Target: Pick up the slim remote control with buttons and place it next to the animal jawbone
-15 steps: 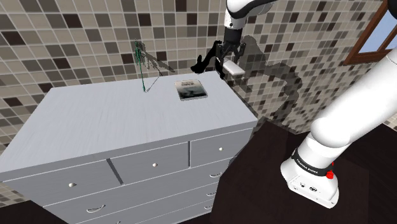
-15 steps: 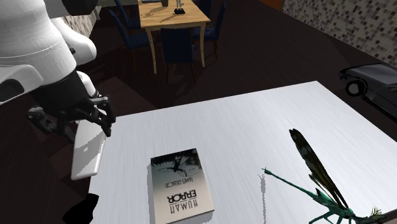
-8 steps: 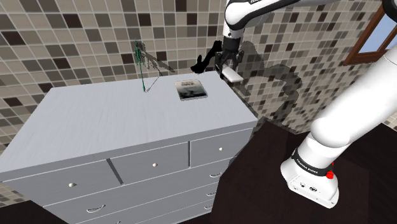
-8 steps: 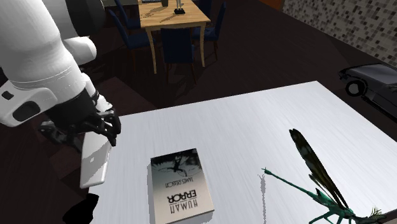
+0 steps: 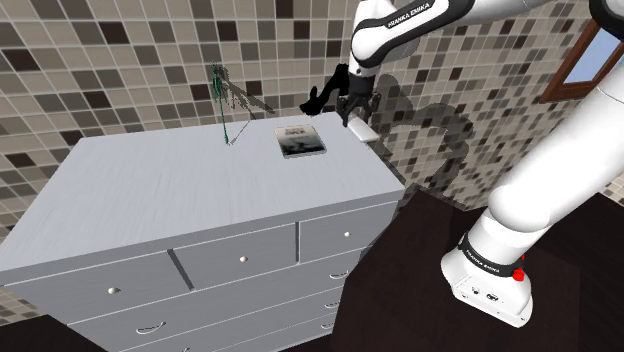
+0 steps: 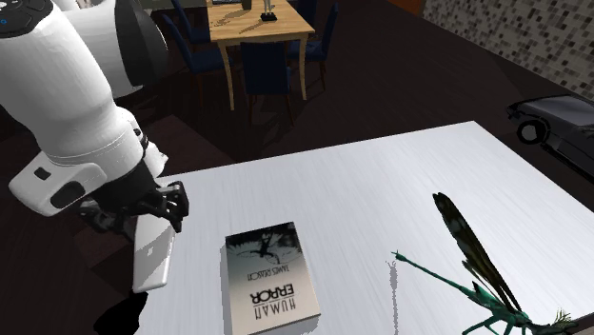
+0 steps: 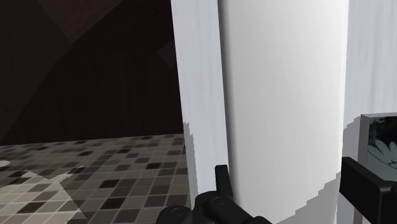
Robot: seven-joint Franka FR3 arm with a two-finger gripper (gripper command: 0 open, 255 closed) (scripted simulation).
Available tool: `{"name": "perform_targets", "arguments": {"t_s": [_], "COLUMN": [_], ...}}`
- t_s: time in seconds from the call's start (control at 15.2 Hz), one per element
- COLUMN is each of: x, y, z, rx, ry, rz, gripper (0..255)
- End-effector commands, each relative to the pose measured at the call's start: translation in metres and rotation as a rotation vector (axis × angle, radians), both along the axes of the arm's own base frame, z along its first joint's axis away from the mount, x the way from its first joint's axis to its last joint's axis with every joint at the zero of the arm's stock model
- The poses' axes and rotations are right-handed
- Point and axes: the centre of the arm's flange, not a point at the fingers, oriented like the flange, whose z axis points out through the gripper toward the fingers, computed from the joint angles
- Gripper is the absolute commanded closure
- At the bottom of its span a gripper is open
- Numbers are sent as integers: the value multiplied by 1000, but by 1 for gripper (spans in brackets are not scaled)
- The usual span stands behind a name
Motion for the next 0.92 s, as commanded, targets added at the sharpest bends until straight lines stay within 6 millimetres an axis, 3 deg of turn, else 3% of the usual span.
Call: {"name": "perform_targets", "arguments": {"t_s": [0.0,0.86], "x": [0,0], "y": [0,0], "z": [-11,-77], "rx": [0,0], "ry": [-1,-1], "rz": [0,0], "gripper": [255,255]}}
